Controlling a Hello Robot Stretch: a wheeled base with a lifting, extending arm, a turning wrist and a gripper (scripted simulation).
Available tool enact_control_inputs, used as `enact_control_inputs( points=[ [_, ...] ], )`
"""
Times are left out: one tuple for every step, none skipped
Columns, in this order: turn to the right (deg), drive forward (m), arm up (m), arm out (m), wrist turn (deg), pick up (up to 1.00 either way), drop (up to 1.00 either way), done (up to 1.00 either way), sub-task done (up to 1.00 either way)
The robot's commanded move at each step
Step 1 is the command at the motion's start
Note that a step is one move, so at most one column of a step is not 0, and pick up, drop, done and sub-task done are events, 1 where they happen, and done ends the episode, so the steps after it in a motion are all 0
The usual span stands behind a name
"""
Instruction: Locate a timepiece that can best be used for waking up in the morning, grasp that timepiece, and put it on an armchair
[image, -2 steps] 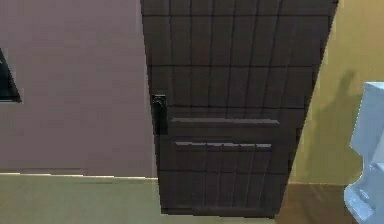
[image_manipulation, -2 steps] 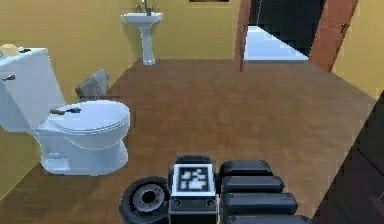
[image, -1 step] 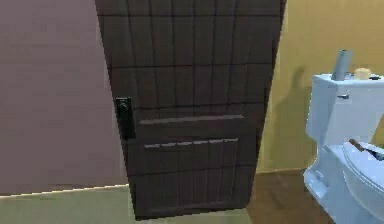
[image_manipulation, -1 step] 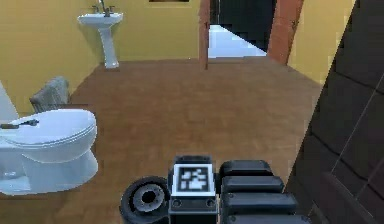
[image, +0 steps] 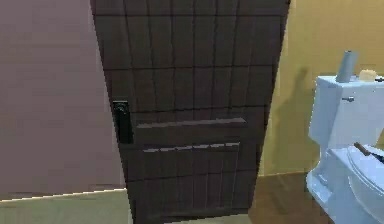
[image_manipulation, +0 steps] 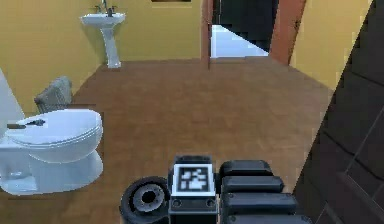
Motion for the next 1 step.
enact_control_inputs(
  points=[
    [-45.0,0.0,0.0,0.0,0.0,0.0,0.0,0.0,0.0]
  ],
)
